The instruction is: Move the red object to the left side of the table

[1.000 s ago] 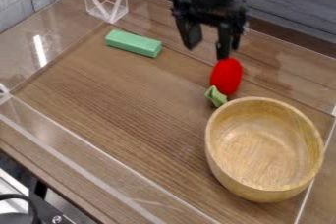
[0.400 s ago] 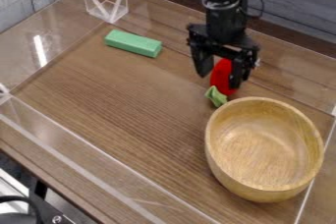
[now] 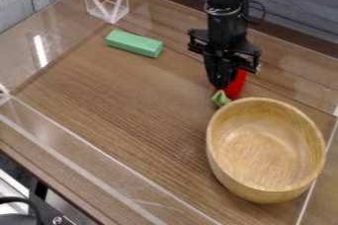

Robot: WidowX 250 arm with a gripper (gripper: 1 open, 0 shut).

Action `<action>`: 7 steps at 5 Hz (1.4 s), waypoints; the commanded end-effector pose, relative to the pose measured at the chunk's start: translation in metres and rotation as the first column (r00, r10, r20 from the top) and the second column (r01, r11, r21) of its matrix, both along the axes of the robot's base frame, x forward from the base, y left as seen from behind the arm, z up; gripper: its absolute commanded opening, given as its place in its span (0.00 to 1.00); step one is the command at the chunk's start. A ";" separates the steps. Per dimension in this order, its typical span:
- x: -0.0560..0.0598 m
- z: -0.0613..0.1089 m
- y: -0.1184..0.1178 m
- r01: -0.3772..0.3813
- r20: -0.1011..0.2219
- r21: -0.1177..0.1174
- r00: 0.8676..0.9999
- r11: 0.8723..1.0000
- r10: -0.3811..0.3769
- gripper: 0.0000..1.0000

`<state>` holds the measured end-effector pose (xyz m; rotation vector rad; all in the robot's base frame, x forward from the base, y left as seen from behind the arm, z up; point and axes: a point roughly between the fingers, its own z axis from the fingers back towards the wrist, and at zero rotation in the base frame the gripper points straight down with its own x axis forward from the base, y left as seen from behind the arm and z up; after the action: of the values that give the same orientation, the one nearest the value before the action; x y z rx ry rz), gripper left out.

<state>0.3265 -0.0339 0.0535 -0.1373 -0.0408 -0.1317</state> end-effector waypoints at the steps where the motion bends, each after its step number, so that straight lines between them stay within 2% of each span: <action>1: 0.006 0.039 0.003 0.001 0.102 -0.015 0.995 1.000 0.001 0.00; 3: 0.005 0.094 0.009 0.010 0.196 -0.048 0.981 0.999 -0.001 0.00; 4: 0.002 0.118 0.020 0.005 0.234 -0.064 0.972 0.998 0.010 0.00; 5: 0.000 0.098 0.017 0.014 0.210 -0.059 0.978 0.998 -0.002 1.00; 6: -0.006 0.077 0.014 0.039 0.155 -0.053 0.987 0.998 -0.030 1.00; 7: -0.004 0.061 0.011 0.054 0.135 -0.041 0.990 0.998 -0.048 1.00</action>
<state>0.3192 -0.0211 0.1025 -0.1798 -0.1307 -0.1736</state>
